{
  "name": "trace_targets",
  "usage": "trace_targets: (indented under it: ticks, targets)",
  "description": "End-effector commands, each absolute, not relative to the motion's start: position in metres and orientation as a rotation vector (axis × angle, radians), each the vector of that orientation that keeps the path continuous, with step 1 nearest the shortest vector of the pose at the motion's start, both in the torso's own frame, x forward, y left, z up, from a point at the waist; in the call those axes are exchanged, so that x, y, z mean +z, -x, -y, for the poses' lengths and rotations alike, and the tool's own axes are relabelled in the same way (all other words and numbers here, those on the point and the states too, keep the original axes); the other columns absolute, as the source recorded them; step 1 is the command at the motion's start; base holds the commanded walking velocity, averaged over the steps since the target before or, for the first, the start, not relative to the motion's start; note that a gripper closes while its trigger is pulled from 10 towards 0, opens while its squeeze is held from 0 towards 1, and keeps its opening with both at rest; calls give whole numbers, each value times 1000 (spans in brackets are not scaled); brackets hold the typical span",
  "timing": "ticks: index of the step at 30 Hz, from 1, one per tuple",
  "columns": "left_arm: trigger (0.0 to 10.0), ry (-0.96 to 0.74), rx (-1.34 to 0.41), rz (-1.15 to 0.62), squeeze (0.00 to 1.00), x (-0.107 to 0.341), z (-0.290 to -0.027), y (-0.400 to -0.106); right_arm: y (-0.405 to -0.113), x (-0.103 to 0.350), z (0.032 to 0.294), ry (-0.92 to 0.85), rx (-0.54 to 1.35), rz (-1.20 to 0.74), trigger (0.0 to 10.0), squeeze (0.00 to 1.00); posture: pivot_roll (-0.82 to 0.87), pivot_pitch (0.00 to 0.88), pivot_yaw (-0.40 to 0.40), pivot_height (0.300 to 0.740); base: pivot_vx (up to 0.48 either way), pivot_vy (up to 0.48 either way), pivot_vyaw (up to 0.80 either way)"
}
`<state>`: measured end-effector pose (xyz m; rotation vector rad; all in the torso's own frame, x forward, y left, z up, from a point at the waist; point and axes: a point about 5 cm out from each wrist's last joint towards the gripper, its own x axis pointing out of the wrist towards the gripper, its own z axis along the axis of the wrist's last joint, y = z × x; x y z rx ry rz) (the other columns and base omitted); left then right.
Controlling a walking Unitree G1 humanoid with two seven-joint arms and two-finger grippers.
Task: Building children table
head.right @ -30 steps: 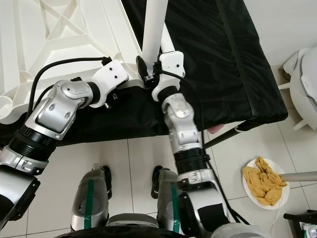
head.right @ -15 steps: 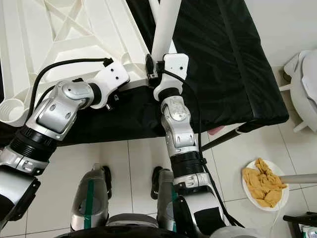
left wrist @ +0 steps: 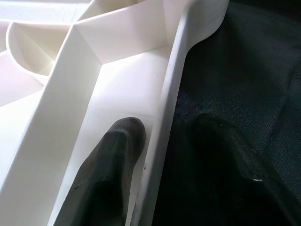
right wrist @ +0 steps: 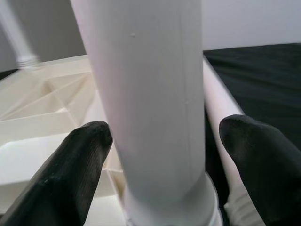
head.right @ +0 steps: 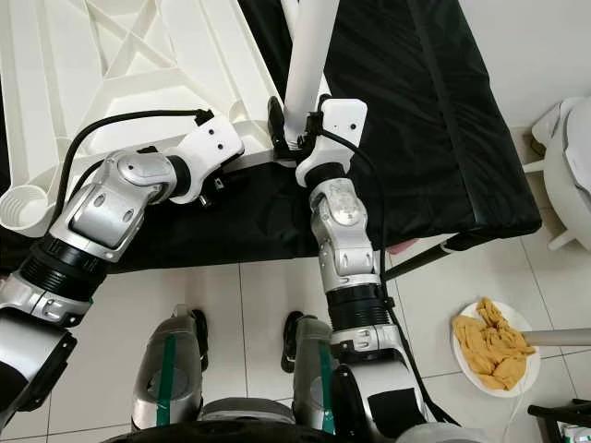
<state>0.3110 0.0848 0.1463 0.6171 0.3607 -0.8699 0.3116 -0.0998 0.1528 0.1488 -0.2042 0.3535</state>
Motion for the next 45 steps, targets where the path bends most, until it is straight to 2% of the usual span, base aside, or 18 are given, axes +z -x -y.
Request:
trace_targets:
  ticks: [1, 2, 5, 12, 19, 28, 29, 30, 31, 43, 44, 45]
  targets:
    - [10000, -632, -892, -384, 0, 140, -82, -308, -310, 152, 100, -169, 406, 192, 10000, 0, 33, 60, -67, 740, 0, 0, 0]
    - [10000, -633, -890, -383, 0, 141, -82, -308, -311, 152, 109, -149, 486, 195, 10000, 0, 30, 63, -64, 740, 0, 0, 0]
    - [10000, -633, -890, -382, 0, 141, -82, -309, -312, 152, 113, -140, 505, 195, 10000, 0, 30, 63, -64, 740, 0, 0, 0]
    - [10000, -634, -887, -374, 0, 143, -82, -311, -321, 152, 143, -50, 713, 151, 10000, 0, 22, 68, -53, 740, 0, 0, 0]
    - [10000, -635, -887, -366, 0, 146, -81, -313, -332, 154, 155, -18, 824, 101, 10000, 0, 29, 67, -54, 740, 0, 0, 0]
    - [10000, -636, -881, -364, 0, 147, -83, -313, -343, 157, 155, 19, 889, 80, 9922, 0, 47, 67, -59, 740, 0, 0, 0]
    - [10000, -636, -879, -364, 0, 147, -83, -312, -344, 157, 155, 18, 898, 79, 4471, 0, 49, 67, -60, 740, 0, 0, 0]
    - [10000, -636, -879, -364, 0, 147, -83, -312, -344, 157, 155, 18, 898, 79, 4471, 0, 49, 67, -60, 740, 0, 0, 0]
    - [10000, -634, -877, -363, 0, 147, -84, -313, -345, 157, 156, 19, 919, 76, 0, 0, 49, 66, -60, 740, 0, 0, 0]
    - [10000, -633, -877, -354, 0, 149, -82, -313, -345, 155, 162, 27, 950, 66, 0, 0, 39, 69, -60, 740, 0, 0, 0]
    - [10000, -629, -879, -351, 0, 150, -82, -313, -345, 154, 163, 28, 945, 67, 10000, 0, 38, 69, -60, 740, 0, 0, 0]
    - [10000, -627, -881, -348, 0, 150, -82, -313, -346, 154, 163, 28, 942, 68, 10000, 0, 38, 69, -61, 740, 0, 0, 0]
